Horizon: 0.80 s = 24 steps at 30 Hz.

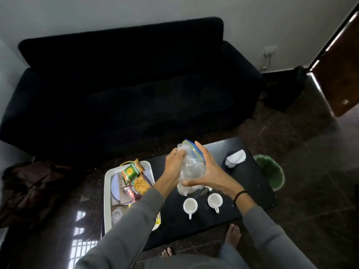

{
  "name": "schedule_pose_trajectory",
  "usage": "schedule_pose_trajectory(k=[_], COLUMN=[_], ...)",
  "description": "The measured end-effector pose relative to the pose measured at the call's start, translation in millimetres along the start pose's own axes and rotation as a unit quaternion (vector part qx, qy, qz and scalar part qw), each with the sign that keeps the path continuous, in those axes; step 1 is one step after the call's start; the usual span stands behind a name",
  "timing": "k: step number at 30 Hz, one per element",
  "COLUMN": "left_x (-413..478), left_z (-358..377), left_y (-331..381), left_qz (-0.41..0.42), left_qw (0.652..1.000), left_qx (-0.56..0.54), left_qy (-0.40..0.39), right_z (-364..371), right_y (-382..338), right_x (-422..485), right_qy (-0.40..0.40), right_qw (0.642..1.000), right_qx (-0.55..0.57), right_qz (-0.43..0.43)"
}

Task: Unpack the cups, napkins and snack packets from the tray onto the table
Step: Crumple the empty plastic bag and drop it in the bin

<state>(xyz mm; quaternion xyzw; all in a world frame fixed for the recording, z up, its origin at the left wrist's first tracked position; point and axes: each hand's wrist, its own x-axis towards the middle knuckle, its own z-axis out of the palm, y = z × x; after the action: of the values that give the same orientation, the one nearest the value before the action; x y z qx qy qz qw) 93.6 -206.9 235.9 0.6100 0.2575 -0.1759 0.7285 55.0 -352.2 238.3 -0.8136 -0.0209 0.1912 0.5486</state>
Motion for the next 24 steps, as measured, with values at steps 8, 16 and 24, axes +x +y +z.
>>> schedule_pose_trajectory(k=[8, 16, 24], left_x=[17.6, 52.1, 129.8], left_z=[146.3, 301.2, 386.9], left_y=[-20.5, -108.2, -208.8], left_qz=[-0.036, 0.015, -0.085], left_qw=[0.967, 0.964, 0.932], left_qx=[0.221, 0.205, 0.312], left_qy=[-0.120, -0.169, -0.165], right_z=[-108.4, -227.3, -305.0], right_y=[97.2, 217.6, 365.8], right_x=[-15.4, -22.5, -4.0], right_qy=[0.122, 0.272, 0.377], right_qw=[0.985, 0.935, 0.851], right_qx=[0.094, 0.115, -0.021], right_qz=[0.077, 0.198, 0.364])
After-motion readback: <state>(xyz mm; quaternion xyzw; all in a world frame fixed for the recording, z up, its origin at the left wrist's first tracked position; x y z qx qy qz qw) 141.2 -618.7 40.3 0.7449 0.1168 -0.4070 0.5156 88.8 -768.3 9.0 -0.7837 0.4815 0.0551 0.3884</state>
